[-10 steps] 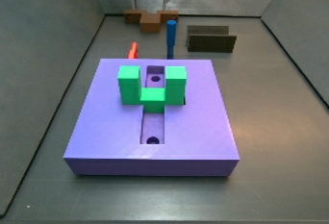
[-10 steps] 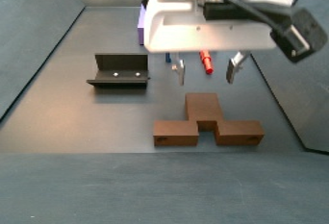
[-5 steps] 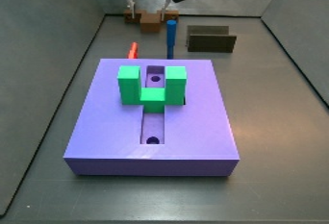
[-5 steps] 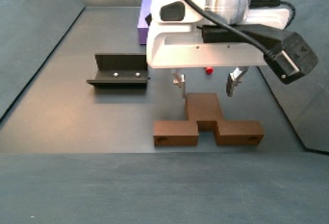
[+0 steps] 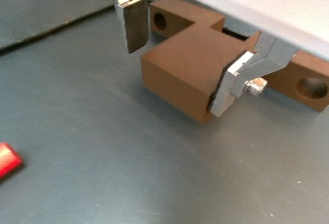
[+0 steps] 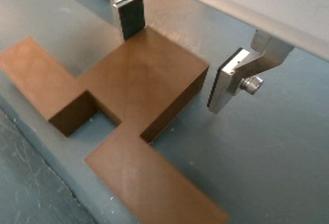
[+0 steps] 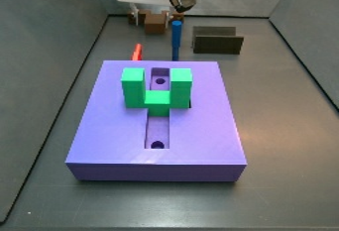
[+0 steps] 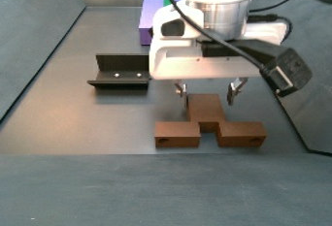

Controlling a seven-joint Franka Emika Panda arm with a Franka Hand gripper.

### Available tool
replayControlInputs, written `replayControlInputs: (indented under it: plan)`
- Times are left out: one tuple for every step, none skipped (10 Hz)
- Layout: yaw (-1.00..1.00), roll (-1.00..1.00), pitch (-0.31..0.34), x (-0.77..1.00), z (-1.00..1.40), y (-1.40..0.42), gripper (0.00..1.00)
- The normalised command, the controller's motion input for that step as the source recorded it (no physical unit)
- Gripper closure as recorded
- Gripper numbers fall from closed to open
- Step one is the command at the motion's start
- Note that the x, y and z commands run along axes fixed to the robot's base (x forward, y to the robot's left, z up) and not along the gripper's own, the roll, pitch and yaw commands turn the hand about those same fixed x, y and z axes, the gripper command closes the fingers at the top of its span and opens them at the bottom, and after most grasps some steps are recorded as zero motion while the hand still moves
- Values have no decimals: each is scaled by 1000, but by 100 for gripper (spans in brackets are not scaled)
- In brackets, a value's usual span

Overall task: Pick up the brown object. Move up. Place the brown object on the fixture. Regrasp the brown object. Move to above the board. Insert the brown object.
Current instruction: Pick up the brown object.

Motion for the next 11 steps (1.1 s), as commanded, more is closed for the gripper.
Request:
replayControlInputs:
  plan:
    - [0,-284,-30,31,-211,226,0]
    - [0,-274,-10,100,-146,143,0]
    - [0,-254,0,180,-49,0,0]
    - [0,-253,0,146,-23,0,0]
    - [0,-241,0,151,0,0,0]
    - [0,-226,0,146,0,0,0]
    - [0,-199,-3,23,0,0,0]
    - [0,-183,-16,0,0,0,0]
    - [0,-193,-61,-37,0,-6,0]
    - [0,-177,-57,-3,-11,-31,0]
    - [0,-161,-40,0,0,-69,0]
